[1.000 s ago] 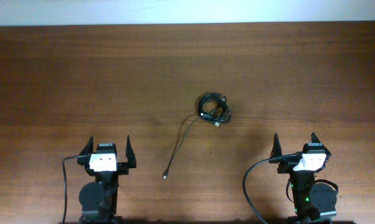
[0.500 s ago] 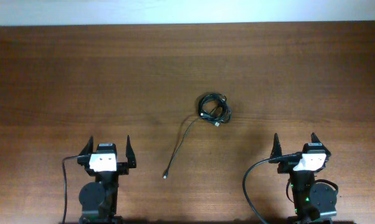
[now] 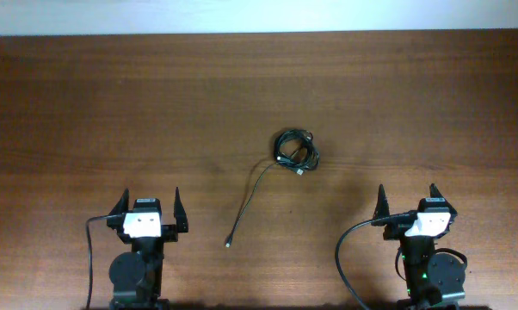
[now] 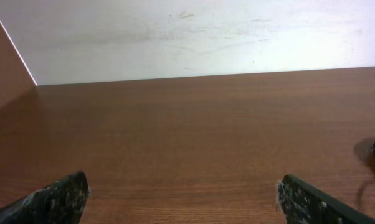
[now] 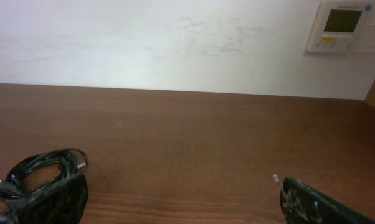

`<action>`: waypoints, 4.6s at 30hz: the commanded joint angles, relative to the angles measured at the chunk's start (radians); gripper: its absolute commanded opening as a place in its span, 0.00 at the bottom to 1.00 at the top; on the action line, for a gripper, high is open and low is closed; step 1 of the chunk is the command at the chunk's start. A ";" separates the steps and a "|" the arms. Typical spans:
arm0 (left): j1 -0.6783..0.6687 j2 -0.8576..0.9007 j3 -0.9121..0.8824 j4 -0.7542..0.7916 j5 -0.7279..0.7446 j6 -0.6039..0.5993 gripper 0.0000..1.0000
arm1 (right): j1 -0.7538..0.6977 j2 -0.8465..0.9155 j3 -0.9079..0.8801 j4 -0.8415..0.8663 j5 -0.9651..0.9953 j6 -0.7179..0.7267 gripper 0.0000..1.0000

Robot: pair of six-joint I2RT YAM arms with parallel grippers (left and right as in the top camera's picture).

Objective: Untangle cables

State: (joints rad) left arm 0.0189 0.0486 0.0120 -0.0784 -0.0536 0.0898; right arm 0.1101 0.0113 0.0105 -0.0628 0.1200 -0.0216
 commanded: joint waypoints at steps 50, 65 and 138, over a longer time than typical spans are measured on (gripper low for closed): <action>-0.003 0.003 -0.003 -0.002 -0.014 0.017 0.99 | -0.007 -0.005 -0.005 -0.008 0.020 0.012 0.98; -0.003 0.003 -0.003 -0.002 -0.014 0.017 0.99 | -0.007 -0.005 -0.005 -0.008 0.020 0.011 0.98; -0.003 0.003 0.271 -0.121 0.144 -0.024 0.99 | -0.007 -0.005 -0.005 -0.008 0.020 0.011 0.98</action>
State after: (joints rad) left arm 0.0189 0.0525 0.1287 -0.1619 0.0429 0.0898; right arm 0.1101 0.0113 0.0105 -0.0624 0.1204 -0.0219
